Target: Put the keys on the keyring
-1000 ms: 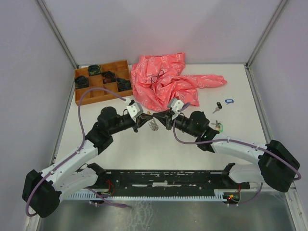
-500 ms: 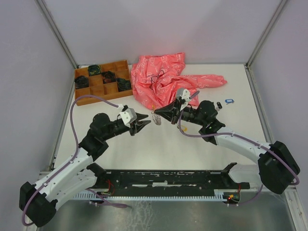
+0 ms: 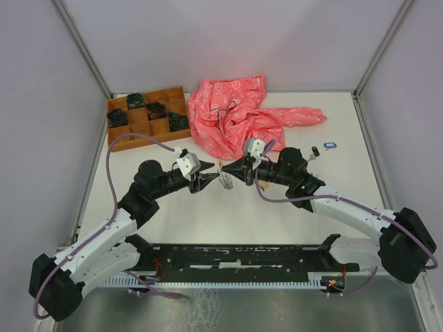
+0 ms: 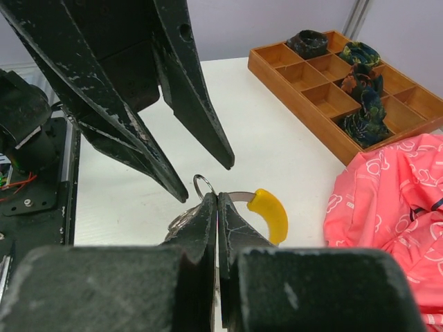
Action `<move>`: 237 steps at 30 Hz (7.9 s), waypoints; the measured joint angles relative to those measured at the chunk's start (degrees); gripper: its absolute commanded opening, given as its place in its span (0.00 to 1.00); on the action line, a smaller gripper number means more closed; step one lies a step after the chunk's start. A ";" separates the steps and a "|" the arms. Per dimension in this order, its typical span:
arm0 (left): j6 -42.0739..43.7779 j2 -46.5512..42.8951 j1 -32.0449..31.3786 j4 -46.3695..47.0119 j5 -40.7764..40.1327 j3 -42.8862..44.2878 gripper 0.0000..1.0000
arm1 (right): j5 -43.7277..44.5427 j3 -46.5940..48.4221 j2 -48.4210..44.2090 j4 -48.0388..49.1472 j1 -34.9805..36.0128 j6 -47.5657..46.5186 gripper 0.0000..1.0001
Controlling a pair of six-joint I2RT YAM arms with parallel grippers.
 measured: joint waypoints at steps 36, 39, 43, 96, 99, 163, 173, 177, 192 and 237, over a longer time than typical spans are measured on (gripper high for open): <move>-0.92 4.81 -7.69 -2.97 -12.76 3.50 0.03 | 12.96 1.46 -0.39 -7.43 5.09 -8.22 0.01; -1.01 4.48 -15.21 -3.13 -27.15 3.50 0.03 | 17.27 1.46 -0.55 -7.58 6.64 -8.55 0.01; -1.99 6.64 -23.74 -1.64 -45.62 3.76 0.11 | 23.47 1.46 -0.55 -7.63 9.09 -8.98 0.01; -10.34 4.04 -2.29 3.56 -1.16 0.42 0.38 | 26.38 -0.20 -6.75 -9.46 12.00 -14.32 0.01; -9.75 4.04 -2.29 3.63 0.35 0.42 0.36 | 25.46 -0.35 -7.04 -9.42 11.96 -14.60 0.01; 0.98 3.28 -2.08 -5.27 5.55 3.26 0.06 | 19.19 -1.86 -7.28 -9.51 11.96 -16.90 0.01; 1.09 3.28 -2.08 -7.13 5.79 4.22 0.14 | 19.17 -1.73 -7.26 -9.53 11.96 -16.81 0.01; 1.22 3.10 -2.08 -7.41 5.16 4.28 0.20 | 19.06 -1.73 -7.26 -9.68 11.96 -16.57 0.01; 1.22 3.13 -2.08 -7.43 4.98 4.33 0.22 | 18.84 -1.73 -7.26 -10.34 11.96 -16.20 0.01; 2.21 4.26 -2.08 -13.09 2.14 7.69 0.03 | 21.31 2.56 -8.39 -18.34 11.91 -14.47 0.35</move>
